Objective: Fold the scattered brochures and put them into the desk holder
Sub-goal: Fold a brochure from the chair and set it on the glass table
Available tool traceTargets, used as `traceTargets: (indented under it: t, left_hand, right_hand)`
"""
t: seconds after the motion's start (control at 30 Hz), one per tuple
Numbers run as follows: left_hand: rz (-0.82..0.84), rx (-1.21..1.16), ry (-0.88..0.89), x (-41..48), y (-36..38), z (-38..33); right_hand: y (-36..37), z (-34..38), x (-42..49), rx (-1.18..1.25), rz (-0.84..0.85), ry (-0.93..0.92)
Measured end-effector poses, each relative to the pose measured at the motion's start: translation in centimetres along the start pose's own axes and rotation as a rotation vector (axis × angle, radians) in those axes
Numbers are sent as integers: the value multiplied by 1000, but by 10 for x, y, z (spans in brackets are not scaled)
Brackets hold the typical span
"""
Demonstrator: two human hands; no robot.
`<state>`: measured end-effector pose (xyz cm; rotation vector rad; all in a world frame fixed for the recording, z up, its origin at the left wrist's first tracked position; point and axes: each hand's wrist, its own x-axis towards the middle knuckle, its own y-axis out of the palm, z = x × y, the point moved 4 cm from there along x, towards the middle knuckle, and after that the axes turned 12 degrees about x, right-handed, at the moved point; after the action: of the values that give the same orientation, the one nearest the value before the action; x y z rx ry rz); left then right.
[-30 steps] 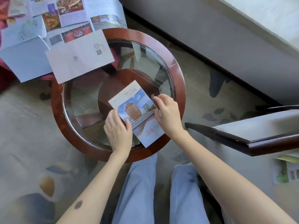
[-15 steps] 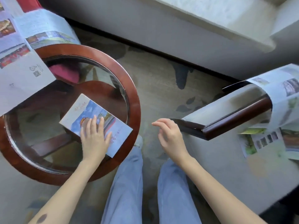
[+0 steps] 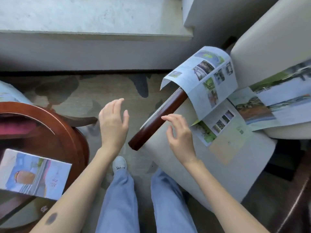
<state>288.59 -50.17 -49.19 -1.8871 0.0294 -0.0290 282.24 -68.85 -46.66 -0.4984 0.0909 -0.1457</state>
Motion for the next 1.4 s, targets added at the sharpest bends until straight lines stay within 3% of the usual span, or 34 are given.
traceTargets:
  t: [0.17, 0.33, 0.43, 0.57, 0.67, 0.77, 0.97, 1.07, 1.23, 1.4]
  left_hand:
    - [87, -73, 132, 33, 24, -109]
    - [165, 124, 294, 56, 59, -166]
    - [202, 184, 284, 67, 72, -176]
    - [239, 310, 558, 58, 85, -200]
    - [296, 332, 524, 57, 94, -205]
    - [320, 362, 521, 57, 98, -205]
    - [324, 450, 577, 56, 98, -204]
    - [382, 518, 588, 56, 98, -206]
    - [435, 583, 586, 52, 97, -209]
    - [361, 514, 598, 51, 84, -214]
  right_hand:
    - [-73, -56, 14, 14, -150, 101]
    - [-120, -118, 2, 30, -261, 272]
    - [-129, -157, -12, 98, -328, 510]
    - [-135, -212, -37, 15, -410, 930]
    - [-143, -248, -68, 11, -522, 1258]
    - [-147, -277, -90, 76, -569, 1421]
    - [-150, -305, -98, 121, -595, 1508]
    - [-149, -309, -99, 223, -700, 1511]
    - [-139, -307, -100, 760, -959, 1387]
    - [-138, -293, -98, 1196, -826, 1202]
